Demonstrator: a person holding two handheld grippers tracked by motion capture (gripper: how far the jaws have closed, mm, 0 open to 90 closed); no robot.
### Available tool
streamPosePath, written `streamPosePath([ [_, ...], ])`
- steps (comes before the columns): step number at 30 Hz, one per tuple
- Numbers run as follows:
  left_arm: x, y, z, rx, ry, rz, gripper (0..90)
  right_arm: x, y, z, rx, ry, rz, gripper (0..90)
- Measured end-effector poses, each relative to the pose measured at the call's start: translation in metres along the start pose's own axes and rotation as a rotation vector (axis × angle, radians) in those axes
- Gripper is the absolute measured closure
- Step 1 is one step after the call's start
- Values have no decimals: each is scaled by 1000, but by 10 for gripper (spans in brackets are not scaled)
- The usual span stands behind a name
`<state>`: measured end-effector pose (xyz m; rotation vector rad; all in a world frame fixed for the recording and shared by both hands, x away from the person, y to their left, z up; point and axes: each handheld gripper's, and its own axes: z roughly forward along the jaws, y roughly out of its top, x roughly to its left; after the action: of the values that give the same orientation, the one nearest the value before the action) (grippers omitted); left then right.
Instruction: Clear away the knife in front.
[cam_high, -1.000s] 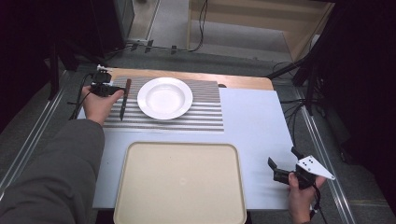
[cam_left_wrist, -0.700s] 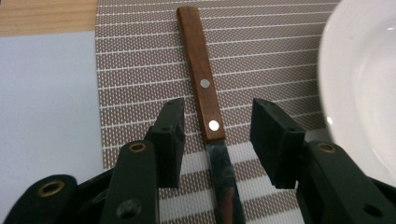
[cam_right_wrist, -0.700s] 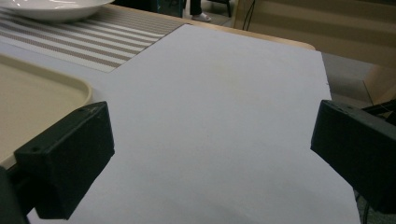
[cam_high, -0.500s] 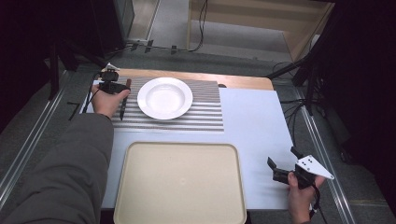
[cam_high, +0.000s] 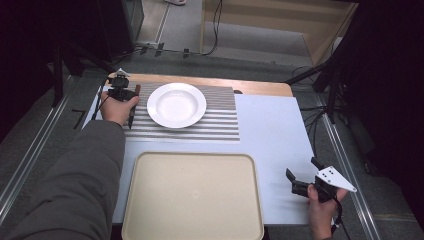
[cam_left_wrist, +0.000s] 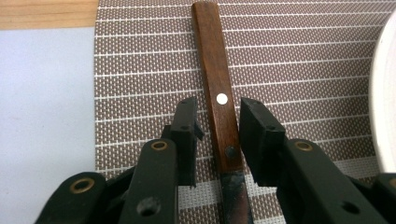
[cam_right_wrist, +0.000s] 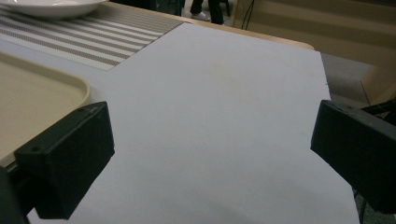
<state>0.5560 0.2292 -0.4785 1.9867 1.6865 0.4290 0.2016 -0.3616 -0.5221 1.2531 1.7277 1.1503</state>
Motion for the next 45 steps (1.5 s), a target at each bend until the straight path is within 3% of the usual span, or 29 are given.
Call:
streamPosePath([
  [2, -1, -1, 0, -3, 9, 13, 725, 0, 0, 0, -1, 0, 1, 0],
  [3, -1, -3, 0, -5, 10, 51, 739, 0, 0, 0, -1, -2, 1, 0],
  [15, 4, -2, -1, -3, -23, 22, 763, 0, 0, 0, 2, -3, -1, 0],
  [29, -4, -2, -8, 2, -52, 46, 765, 0, 0, 0, -2, 0, 2, 0],
  [45, -13, -4, -39, -45, -124, 58, 765, 0, 0, 0, -2, 2, -1, 0],
])
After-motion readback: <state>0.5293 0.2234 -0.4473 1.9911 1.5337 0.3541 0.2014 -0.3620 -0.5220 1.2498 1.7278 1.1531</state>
